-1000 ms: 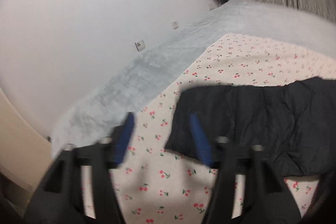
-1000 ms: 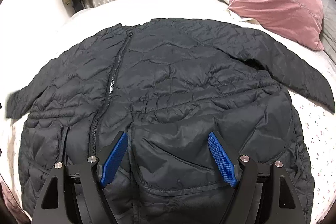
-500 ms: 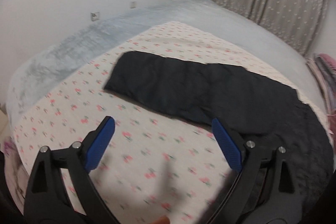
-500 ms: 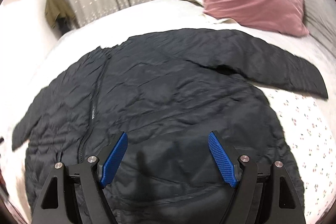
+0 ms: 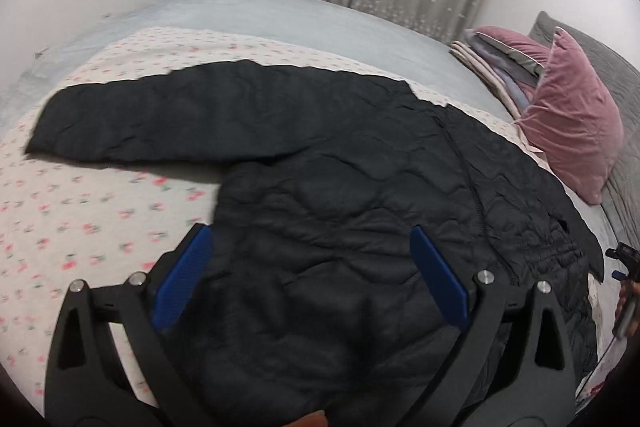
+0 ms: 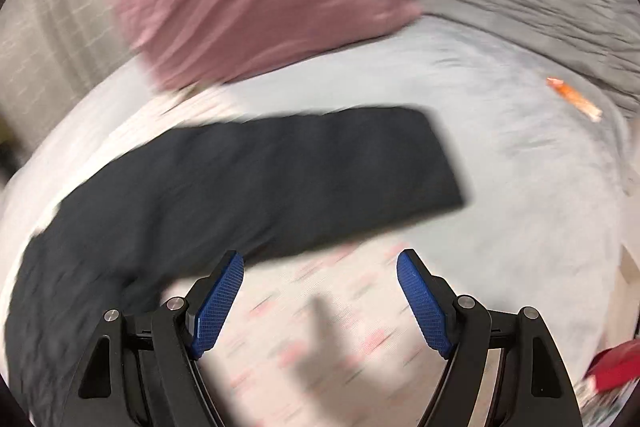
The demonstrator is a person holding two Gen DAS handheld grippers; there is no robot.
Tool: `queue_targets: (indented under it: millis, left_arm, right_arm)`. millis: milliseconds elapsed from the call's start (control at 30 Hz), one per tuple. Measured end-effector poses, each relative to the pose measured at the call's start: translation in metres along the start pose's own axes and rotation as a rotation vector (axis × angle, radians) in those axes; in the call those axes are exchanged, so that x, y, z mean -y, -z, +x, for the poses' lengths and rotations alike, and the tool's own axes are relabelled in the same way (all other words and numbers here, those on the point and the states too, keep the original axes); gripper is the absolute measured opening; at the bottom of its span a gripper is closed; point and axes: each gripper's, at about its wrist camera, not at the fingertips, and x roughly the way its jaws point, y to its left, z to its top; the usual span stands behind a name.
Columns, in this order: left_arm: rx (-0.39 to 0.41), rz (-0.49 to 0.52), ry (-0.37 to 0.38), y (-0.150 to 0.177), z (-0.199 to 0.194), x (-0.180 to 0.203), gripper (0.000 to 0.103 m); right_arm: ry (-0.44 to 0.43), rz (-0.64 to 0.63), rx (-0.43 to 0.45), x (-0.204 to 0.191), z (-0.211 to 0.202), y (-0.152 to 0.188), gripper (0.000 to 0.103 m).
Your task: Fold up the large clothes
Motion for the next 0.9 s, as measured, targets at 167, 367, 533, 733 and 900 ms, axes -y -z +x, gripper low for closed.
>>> queue_targets:
  millis: [167, 367, 533, 733, 900]
  left_arm:
    - [-0.060, -0.016, 0.046, 0.003, 0.027, 0.004, 0.099]
    - [-0.088, 0.033, 0.016, 0.015, 0.052, 0.010, 0.099]
    - [-0.104, 0.127, -0.029, 0.025, 0.059, 0.020, 0.102]
    - [-0.112, 0.129, -0.022, 0.023, 0.055, 0.015, 0.102]
    - [-0.078, 0.104, 0.021, 0.006, 0.042, 0.016, 0.102]
  right_arm:
    - [0.186, 0.039, -0.042, 0.042, 0.058, -0.032, 0.080]
    - [0.133, -0.056, -0.005, 0.028, 0.081, -0.056, 0.014]
    - [0.313, -0.244, 0.277, -0.002, 0.054, -0.085, 0.013]
    - [0.437, -0.192, 0.073, 0.007, 0.111, -0.078, 0.035]
    - [0.310, -0.135, 0.234, -0.024, 0.039, -0.056, 0.063]
